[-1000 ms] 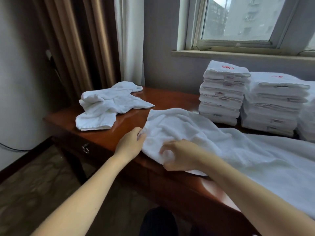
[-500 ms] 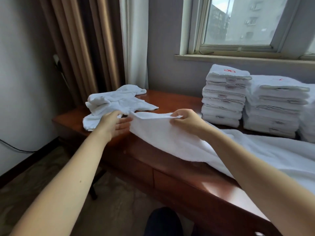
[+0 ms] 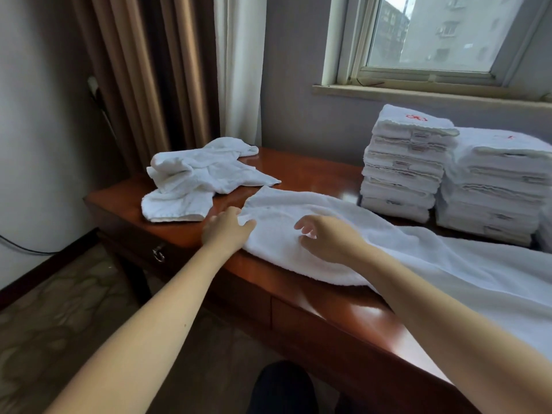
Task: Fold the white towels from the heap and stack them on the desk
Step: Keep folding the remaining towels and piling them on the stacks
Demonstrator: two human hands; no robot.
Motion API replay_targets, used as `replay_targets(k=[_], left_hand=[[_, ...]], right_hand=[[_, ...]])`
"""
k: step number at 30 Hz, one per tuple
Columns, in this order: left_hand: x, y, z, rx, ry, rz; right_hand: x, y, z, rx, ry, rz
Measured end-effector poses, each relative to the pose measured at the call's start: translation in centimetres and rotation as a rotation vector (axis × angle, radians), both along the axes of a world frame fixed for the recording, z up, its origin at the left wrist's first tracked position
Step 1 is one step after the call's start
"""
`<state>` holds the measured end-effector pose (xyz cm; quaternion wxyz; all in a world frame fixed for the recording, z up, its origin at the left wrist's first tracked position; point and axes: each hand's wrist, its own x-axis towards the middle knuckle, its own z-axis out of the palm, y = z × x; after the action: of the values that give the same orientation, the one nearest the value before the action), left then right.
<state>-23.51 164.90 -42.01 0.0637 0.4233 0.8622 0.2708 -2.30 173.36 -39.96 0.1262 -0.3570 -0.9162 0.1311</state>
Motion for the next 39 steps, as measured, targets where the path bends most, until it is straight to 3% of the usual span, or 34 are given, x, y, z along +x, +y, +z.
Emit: replay_targets(k=[5,9,13,16,21,25,31,36,39], left_hand=[[-0.8,-1.0,-0.1,0.352,-0.031,0.082],[-1.0,-0.7,0.5,0.334,0.162,0.135],[3.8,0.5,1.0,0.512,0.079,-0.224],[9.2,0.5,0.6,0.526,0.051,-0.535],[16.3,-0.8,-0.3,0.568,0.085,-0.788],[17.5,-1.9,-1.7,0.515,0.216,-0.901],[16.8,-2.4,-1.5,0.328,0.279,-0.868],[15.9,-1.9,-0.4,0.29,0.258,-0.707],[15.1,-1.5,0.3,0.221,0.308,-0.586]], right_hand=[[0.5,-0.6,-0.2,0.174,0.089,0.023],[2.6,-0.8,0.6,0.275,0.202,0.005],[7.3,-1.0,0.6,0.218,0.266,-0.082],[11.3,-1.7,0.1,0.203,0.279,-0.177],[17.2,-5.3,-0.6,0.311,0.442,-0.229],[20.2,-7.7,-1.6,0.17,0.197,-0.194],[20.6,-7.7,-1.4,0.233,-0.096,-0.283],[22.4,-7.2,0.8,0.26,0.158,-0.378],[23.9,-7.4,1.3,0.128,0.052,-0.374]])
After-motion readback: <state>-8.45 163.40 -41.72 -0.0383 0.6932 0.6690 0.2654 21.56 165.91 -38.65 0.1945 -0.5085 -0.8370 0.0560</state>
